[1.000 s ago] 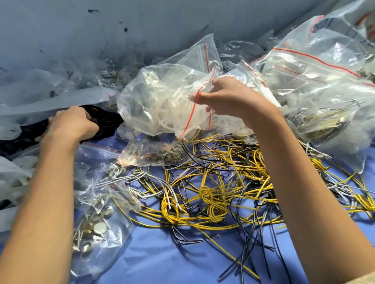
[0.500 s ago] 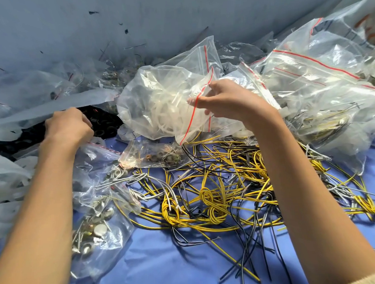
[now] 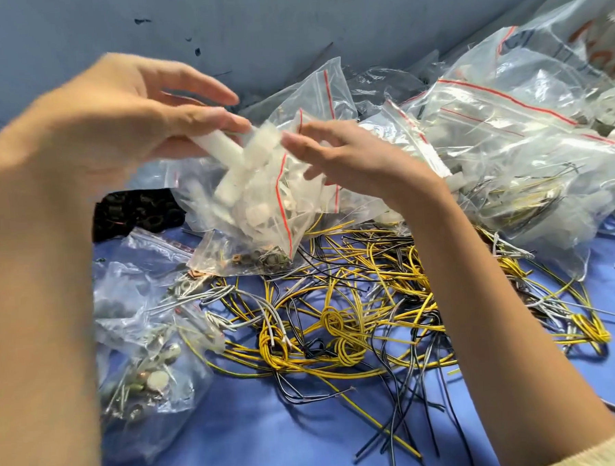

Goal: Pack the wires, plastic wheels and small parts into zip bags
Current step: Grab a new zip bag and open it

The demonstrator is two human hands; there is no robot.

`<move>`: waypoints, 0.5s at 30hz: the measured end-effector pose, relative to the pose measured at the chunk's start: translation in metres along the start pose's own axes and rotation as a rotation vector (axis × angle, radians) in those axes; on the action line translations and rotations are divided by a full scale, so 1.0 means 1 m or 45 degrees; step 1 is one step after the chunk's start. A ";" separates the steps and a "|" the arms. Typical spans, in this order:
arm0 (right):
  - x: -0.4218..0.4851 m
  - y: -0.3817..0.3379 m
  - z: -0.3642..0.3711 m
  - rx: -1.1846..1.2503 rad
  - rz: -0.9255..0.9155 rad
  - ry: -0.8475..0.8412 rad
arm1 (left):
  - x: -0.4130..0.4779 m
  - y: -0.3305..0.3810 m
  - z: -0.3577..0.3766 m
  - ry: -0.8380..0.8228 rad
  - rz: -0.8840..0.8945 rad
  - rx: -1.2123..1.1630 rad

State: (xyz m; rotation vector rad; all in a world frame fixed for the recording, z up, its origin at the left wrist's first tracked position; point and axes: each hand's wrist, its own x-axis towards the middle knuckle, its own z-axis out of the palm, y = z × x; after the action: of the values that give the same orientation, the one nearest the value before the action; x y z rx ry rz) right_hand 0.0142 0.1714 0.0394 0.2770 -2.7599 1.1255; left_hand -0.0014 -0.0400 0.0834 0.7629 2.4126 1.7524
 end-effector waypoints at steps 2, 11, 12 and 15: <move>-0.001 -0.006 0.000 0.020 0.032 -0.007 | -0.001 0.006 0.015 -0.199 0.009 -0.111; -0.008 0.000 -0.007 0.368 0.012 -0.275 | 0.018 -0.007 0.065 0.045 0.089 0.094; -0.009 0.001 -0.006 0.318 -0.016 -0.300 | 0.019 -0.010 0.064 0.048 0.099 0.092; -0.008 0.004 -0.002 0.310 -0.021 -0.223 | 0.021 -0.016 0.063 0.016 0.091 0.062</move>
State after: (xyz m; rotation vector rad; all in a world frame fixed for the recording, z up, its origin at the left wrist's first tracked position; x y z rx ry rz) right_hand 0.0208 0.1764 0.0369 0.4456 -2.7579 1.5018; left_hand -0.0051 0.0202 0.0514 0.8560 2.4741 1.7342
